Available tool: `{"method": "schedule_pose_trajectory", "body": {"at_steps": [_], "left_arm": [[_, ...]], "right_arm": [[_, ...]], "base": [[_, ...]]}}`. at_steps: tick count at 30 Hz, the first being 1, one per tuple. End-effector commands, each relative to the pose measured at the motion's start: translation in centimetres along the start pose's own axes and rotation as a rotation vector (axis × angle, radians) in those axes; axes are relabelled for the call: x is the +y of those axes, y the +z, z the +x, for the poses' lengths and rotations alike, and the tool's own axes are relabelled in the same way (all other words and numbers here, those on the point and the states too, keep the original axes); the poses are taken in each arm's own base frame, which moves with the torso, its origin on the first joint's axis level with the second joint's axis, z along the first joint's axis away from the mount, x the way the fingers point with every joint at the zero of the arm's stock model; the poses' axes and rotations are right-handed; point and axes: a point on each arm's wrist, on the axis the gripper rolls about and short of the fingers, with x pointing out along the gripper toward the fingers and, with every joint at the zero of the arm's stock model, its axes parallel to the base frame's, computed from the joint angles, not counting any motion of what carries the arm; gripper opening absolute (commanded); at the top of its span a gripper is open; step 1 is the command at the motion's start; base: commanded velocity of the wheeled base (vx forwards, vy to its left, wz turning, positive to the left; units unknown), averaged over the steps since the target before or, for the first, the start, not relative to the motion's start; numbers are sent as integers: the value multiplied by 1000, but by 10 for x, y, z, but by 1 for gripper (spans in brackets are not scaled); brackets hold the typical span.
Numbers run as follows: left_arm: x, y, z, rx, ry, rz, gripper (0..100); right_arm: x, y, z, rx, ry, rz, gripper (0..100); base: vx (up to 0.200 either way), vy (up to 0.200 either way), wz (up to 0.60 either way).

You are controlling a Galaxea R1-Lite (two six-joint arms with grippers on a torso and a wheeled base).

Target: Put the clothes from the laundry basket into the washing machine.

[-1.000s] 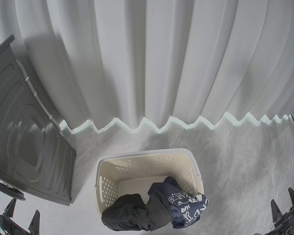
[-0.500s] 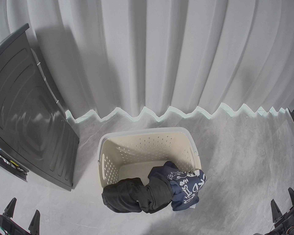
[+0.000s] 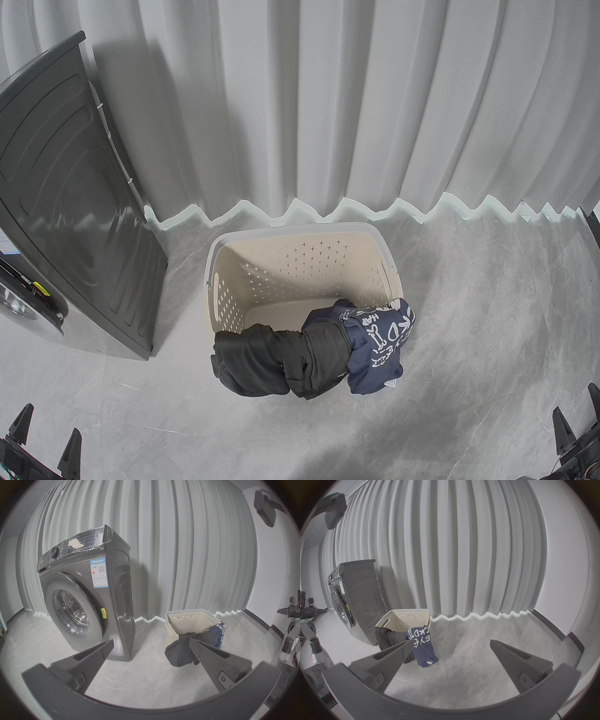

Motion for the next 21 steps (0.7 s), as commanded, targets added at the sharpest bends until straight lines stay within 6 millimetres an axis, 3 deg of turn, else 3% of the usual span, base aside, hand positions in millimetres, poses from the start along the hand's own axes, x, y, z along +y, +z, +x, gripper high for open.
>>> {"method": "schedule_pose_trajectory", "body": {"at_steps": [1,3,21], "left_arm": [[0,-5,0,-2,1,-1,100],[0,-5,0,-2,1,-2,100],[0,-5,0,-2,-1,-2,100]], "right_arm": [[0,-5,0,-1,2,0,100],[0,-5,0,-1,2,0,100],[0,-5,0,-1,2,0,100]], "base": [[0,0,0],[0,0,0],[0,200,0]]}}
